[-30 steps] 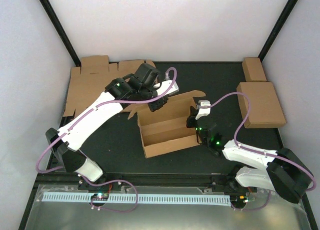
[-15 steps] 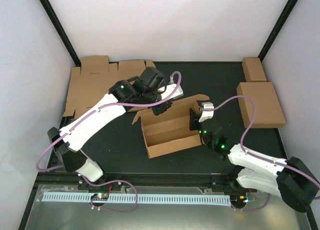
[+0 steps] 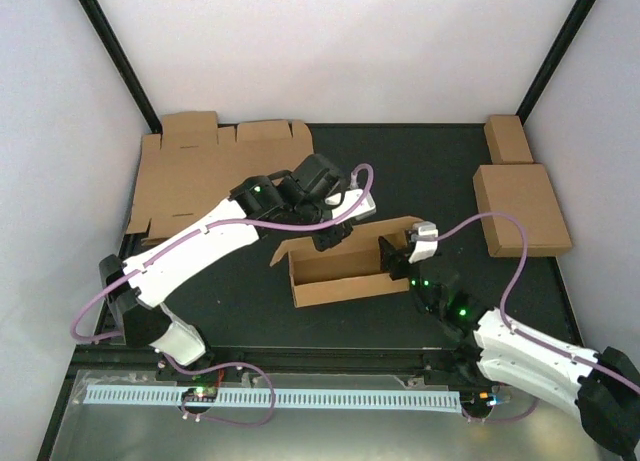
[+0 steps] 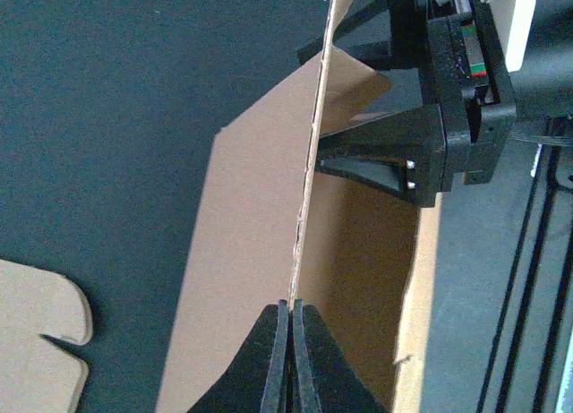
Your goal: Fold the paper box
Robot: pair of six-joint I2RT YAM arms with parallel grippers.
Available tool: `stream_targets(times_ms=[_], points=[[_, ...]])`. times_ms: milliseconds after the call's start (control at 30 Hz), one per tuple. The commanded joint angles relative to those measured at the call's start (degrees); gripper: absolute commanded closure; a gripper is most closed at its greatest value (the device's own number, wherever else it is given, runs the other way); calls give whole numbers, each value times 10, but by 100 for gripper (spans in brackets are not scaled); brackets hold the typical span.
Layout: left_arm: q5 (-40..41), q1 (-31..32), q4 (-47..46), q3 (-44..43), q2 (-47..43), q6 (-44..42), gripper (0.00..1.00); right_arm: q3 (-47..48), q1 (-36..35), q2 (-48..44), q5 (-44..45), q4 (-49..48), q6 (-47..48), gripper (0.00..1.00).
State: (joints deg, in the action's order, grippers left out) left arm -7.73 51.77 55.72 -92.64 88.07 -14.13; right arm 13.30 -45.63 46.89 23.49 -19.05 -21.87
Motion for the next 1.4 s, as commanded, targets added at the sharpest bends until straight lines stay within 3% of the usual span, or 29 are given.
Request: stream_targets(times_ms=[0, 267, 933, 1367], points=[[23, 8, 21, 26, 1, 29, 98, -8, -3, -41, -29, 57, 6, 18], [22, 25, 7, 56, -10, 53, 98, -3, -3, -130, -72, 136, 15, 15], [18, 85, -83, 172, -40, 141, 97, -9, -3, -304, -80, 271, -21, 11], [28, 99, -148, 230, -38, 190, 66, 42, -3, -342, -32, 356, -25, 8]])
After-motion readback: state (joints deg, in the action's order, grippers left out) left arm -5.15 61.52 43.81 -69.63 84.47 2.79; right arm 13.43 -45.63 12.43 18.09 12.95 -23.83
